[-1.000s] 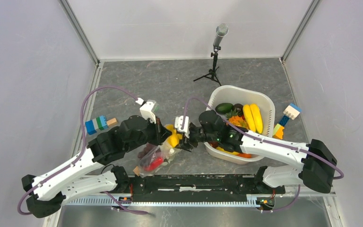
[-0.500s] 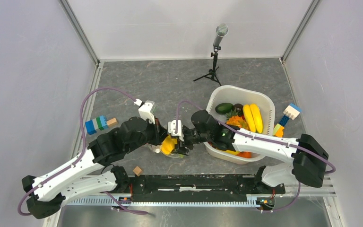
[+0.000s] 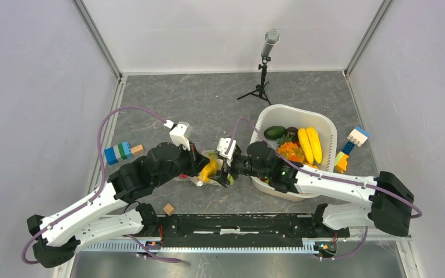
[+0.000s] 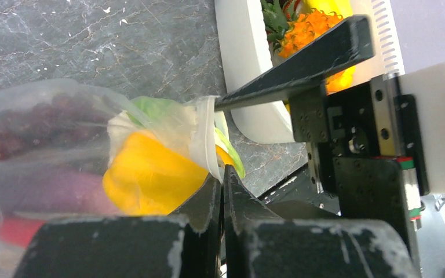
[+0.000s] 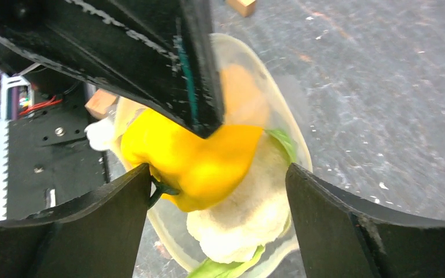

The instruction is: Place the food in the zip-top bag and seal the zipper

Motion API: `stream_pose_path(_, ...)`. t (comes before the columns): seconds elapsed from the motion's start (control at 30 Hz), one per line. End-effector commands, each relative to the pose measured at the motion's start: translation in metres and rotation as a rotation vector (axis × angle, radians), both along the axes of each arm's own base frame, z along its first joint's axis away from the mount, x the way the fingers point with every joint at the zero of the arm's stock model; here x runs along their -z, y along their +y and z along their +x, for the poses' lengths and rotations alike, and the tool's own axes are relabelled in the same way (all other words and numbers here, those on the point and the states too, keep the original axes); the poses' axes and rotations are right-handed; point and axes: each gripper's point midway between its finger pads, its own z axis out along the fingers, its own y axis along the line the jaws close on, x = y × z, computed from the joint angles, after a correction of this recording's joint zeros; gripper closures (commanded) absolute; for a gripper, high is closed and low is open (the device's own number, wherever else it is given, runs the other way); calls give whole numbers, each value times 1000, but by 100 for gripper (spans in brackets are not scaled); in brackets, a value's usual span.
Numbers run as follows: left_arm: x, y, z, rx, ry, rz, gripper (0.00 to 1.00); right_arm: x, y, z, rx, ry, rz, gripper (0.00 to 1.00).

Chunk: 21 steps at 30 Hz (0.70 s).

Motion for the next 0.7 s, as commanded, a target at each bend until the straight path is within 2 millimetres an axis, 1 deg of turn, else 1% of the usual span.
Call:
stream_pose_path(0.0,-40,-11,3,12,-72,-133,98,-43,-14,29,196,-72,158,9)
stream_pose_path(0.07,-40,-12,3,16,-71,-134,98,-44,-12,25,174,-68,171,13)
stream_pose_path(0.1,-41,-13,3,19,-72,-136,98,-45,-10,24,161,-64,176,19)
stream_pose_path(0.13,-41,-15,3,25,-71,-138,98,-44,-7,21,141,-52,184,33)
stream_pose_path(0.17,-41,-16,3,27,-69,-140,98,-45,-2,17,115,-41,198,43)
stream_pose_path(0.27,-43,-19,2,36,-67,-147,98,-46,13,-1,-5,3,236,64)
stream_pose_path(0.3,-43,-19,3,35,-67,-148,98,-43,16,-2,-8,23,234,69)
stream_pose_path(0.33,-44,-19,3,34,-68,-150,98,-38,19,-1,-7,35,214,71)
stream_pose_path(0.47,-43,-16,4,16,-70,-154,98,-11,22,-3,-49,37,94,64)
stream_pose_path(0.53,-43,-11,5,-7,-75,-158,98,0,19,-4,-59,36,50,56)
stream_pose_path(0.6,-42,-6,8,-38,-78,-158,98,5,13,-3,-45,25,23,52)
stream_pose_path(0.63,-42,-2,9,-53,-82,-160,98,4,9,0,-23,14,16,50)
stream_pose_path(0.67,-43,1,10,-67,-88,-161,98,0,6,3,-2,3,20,42)
